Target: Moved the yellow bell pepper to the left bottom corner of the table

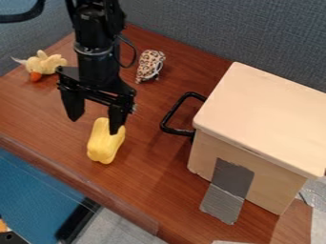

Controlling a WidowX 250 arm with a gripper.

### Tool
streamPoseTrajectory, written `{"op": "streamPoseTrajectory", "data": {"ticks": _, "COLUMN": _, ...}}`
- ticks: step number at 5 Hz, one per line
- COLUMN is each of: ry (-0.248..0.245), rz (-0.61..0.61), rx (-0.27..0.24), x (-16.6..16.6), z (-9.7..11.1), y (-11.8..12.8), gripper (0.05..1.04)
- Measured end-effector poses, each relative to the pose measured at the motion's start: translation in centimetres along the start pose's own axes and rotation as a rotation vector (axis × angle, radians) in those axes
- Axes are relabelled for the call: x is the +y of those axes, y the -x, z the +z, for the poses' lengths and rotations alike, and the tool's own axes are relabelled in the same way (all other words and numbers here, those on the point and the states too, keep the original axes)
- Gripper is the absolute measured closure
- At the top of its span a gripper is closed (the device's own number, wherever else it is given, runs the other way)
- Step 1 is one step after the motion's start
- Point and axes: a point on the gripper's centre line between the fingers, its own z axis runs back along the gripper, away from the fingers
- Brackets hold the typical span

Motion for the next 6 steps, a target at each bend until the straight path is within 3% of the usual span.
{"op": "streamPoseTrajectory", "data": {"ticks": 2, "ry": 0.011, "rz": 0.014, "rx": -0.072, "x": -1.1, "z": -1.2, "y": -0.7, "gripper": 0.083}}
{"op": "streamPoseTrajectory", "data": {"ticks": 3, "ry": -0.017, "rz": 0.038, "rx": -0.073, "x": -0.9, "z": -2.6, "y": -1.1, "gripper": 0.083}}
{"op": "streamPoseTrajectory", "data": {"ticks": 4, "ry": -0.049, "rz": 0.043, "rx": -0.019, "x": -0.5, "z": -4.9, "y": -0.8, "gripper": 0.083}}
{"op": "streamPoseTrajectory", "data": {"ticks": 5, "ry": -0.075, "rz": 0.044, "rx": 0.003, "x": -0.1, "z": -5.8, "y": -0.8, "gripper": 0.135}}
{"op": "streamPoseTrajectory", "data": {"ticks": 6, "ry": -0.086, "rz": 0.029, "rx": 0.011, "x": -0.2, "z": -5.5, "y": -0.8, "gripper": 0.258}}
